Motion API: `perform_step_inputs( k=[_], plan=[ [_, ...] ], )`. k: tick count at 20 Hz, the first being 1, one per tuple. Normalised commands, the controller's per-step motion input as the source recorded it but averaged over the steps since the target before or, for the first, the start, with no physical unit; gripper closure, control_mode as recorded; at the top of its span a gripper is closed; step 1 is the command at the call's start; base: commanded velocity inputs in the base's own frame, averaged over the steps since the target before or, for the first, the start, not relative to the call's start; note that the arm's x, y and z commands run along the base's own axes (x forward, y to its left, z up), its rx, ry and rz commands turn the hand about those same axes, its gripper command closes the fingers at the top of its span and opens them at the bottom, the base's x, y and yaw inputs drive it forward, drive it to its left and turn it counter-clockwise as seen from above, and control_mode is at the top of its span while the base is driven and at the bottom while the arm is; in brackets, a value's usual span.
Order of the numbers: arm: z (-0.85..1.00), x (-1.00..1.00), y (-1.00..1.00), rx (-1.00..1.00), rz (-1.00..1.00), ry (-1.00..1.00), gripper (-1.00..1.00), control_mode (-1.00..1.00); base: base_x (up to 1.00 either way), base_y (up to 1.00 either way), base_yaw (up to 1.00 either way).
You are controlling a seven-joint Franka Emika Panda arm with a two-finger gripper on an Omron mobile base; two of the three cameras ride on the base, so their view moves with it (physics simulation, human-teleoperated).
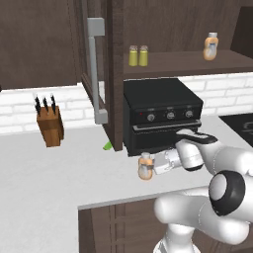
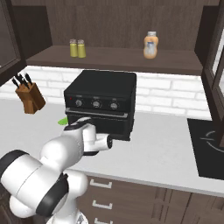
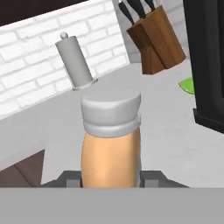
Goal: Put the shaker and condiment bottle from the counter next to their counterparts in the cabinet.
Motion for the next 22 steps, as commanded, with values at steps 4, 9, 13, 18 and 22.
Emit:
perform_step_inputs(
  k=[4,9,13,18,22],
  plan=[
    [-0.12,-0.21,0.65,0.00,-0.13,-0.01,1.00,-1.00,0.00,0.00,0.00],
    [0.16,-0.24,0.09,0.00,-0.11,-0.06,1.00,-1.00,0.00,0.00,0.00],
    [0.57,-0.36,-0.16,-0.02,-0.18,-0.02,1.00,-1.00,0.00,0.00,0.00],
    [0.75,-0.46,-0.05,-0.12,-0.17,-0.01,1.00,-1.00,0.00,0.00,0.00],
    [0.91,-0.36,-0.10,-0.23,-0.20,0.00,1.00,-1.00,0.00,0.00,0.00]
  ],
)
